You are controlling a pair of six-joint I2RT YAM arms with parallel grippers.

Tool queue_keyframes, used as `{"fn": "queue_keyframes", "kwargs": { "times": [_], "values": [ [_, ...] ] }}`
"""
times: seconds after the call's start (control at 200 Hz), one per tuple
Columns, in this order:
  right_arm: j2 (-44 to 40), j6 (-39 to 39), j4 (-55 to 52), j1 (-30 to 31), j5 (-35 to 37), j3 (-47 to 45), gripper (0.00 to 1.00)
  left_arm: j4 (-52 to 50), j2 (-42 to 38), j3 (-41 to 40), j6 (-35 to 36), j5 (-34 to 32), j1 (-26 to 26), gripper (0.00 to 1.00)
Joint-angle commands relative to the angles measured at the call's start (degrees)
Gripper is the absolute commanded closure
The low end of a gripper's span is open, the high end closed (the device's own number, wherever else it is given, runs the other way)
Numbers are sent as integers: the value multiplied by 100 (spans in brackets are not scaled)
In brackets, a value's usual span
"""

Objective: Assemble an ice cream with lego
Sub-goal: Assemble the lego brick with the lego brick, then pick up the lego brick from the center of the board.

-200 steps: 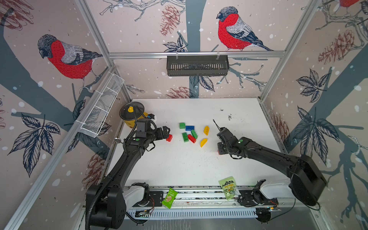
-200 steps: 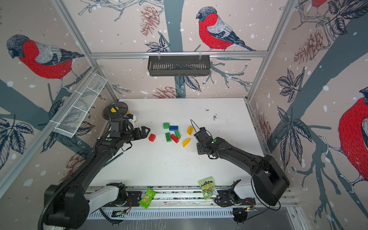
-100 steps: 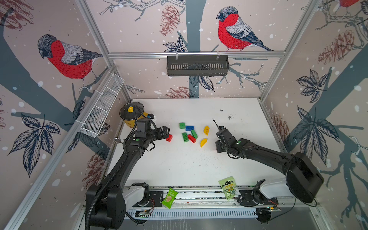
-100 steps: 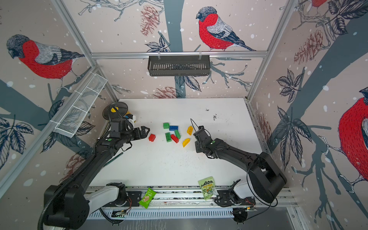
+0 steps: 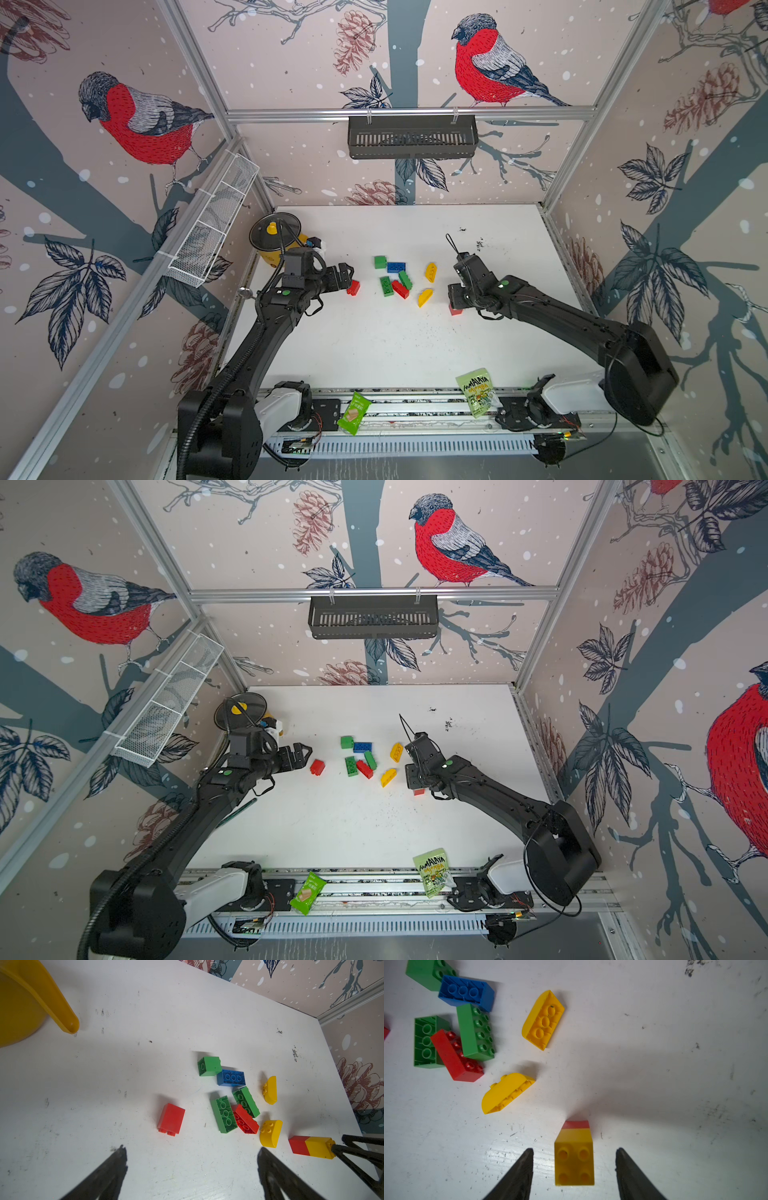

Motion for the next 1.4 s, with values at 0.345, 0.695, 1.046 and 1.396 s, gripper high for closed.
{"fn": "queue_keyframes", "kwargs": {
  "times": [0.345,0.695,1.046,1.396],
  "values": [
    [1819,-1641,168,359,-568,2210,47,203,-215,115,-371,-359,78,3],
    [3484,-2282,767,570,-1491,3137,54,266,-496,-108,-545,-61,294,3],
    [4077,-2529,735,724,-1630,3369,59,267,-408,-159,-516,-29,294,3],
    [4354,-2631,455,775,-1385,3481,57,224,-404,-193,-460,-89,294,3]
  ]
}}
